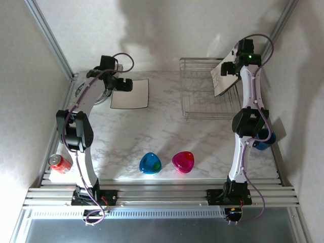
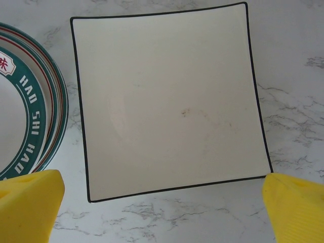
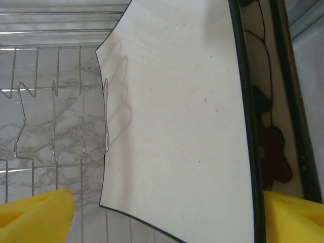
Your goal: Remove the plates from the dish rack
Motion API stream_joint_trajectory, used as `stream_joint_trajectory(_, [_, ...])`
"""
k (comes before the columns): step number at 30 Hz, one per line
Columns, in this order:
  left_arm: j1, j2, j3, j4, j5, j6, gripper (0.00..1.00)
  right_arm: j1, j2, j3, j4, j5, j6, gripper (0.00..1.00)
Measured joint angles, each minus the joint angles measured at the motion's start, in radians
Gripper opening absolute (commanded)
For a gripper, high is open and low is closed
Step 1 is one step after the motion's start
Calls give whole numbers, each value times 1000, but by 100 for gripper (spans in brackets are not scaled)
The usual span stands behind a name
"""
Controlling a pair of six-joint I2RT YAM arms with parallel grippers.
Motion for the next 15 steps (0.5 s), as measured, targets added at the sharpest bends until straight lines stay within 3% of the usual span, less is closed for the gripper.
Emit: stream_joint_trajectory(15, [4,18,0,2,0,-1,99,-12,24,15,47,-2,26,53])
